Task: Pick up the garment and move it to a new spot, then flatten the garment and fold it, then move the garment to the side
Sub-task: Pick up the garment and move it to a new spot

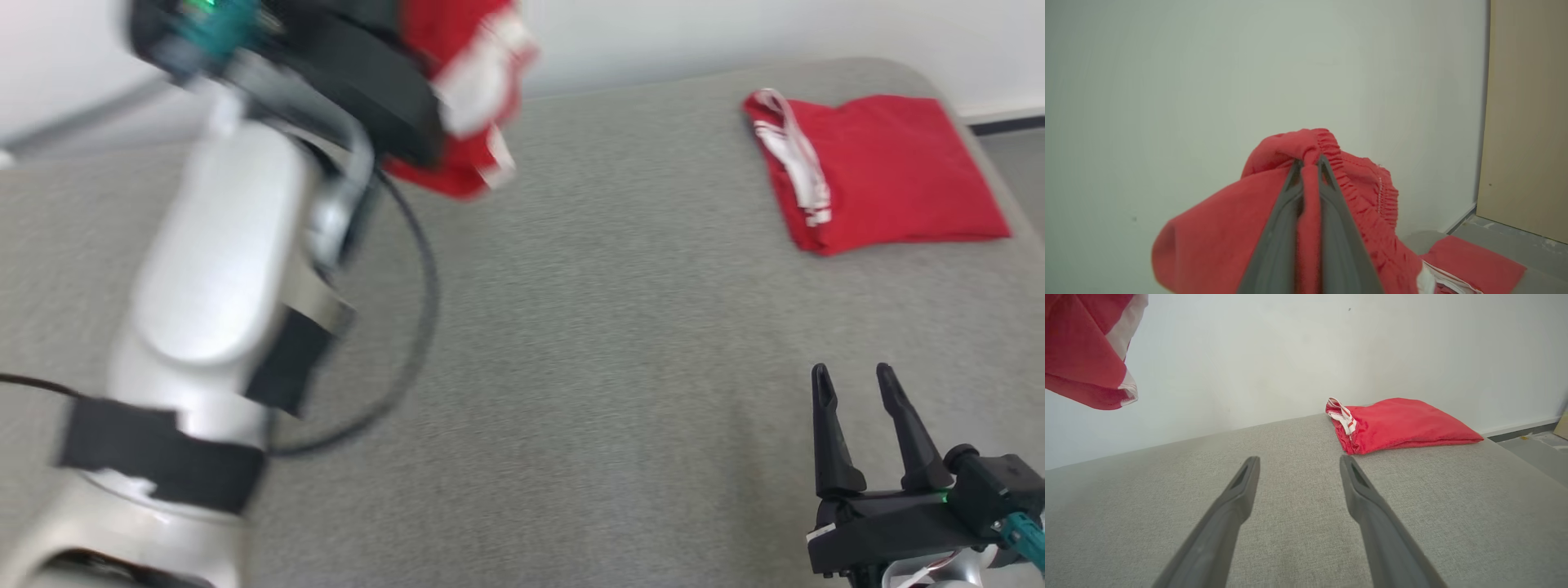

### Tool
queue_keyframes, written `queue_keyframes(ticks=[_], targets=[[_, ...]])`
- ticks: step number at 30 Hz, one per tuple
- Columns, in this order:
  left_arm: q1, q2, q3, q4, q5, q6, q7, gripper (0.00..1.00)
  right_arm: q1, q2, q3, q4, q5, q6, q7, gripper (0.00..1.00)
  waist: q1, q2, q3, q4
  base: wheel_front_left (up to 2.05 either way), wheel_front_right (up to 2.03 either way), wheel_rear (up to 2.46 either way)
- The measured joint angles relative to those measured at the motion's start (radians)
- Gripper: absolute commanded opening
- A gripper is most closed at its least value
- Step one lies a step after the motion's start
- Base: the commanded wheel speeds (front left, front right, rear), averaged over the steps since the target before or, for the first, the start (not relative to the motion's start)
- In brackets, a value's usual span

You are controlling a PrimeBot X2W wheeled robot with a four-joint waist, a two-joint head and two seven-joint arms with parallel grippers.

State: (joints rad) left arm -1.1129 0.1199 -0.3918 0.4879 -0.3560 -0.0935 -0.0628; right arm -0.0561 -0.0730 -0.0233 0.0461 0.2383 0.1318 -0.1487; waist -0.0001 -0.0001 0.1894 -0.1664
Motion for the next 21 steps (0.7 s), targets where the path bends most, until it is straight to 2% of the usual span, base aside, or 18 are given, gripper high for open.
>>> queue_keyframes(ticks=[3,8,19,20,21], targets=[[0.055,-0.034,-0.037,-0.019,-0.014,0.007,0.011,0.00,0.000,0.004,0.008,0.016,0.007,0.000,-0.011,1.00,0.0000,-0.0001,-0.006,-0.029,0.00,0.00,0.00],[0.172,-0.053,-0.100,-0.002,-0.025,0.020,0.017,0.00,-0.007,0.011,0.022,0.042,0.015,0.000,-0.029,1.00,0.0000,0.0000,-0.004,-0.062,0.00,0.00,0.00],[0.435,-0.062,-0.171,0.185,-0.071,0.030,-0.049,0.00,-0.029,0.018,0.036,0.087,0.020,0.000,-0.050,1.00,0.0001,0.0000,0.007,-0.072,0.00,0.00,0.00],[0.450,-0.063,-0.175,0.203,-0.082,0.021,-0.055,0.14,-0.031,0.018,0.038,0.089,0.020,0.000,-0.050,1.00,0.0002,0.0000,0.006,-0.070,0.00,0.00,0.00],[0.459,-0.062,-0.187,0.225,-0.082,0.016,-0.055,0.91,-0.032,0.018,0.039,0.090,0.020,0.000,-0.049,1.00,0.0001,0.0000,0.005,-0.068,0.00,0.00,0.00]])
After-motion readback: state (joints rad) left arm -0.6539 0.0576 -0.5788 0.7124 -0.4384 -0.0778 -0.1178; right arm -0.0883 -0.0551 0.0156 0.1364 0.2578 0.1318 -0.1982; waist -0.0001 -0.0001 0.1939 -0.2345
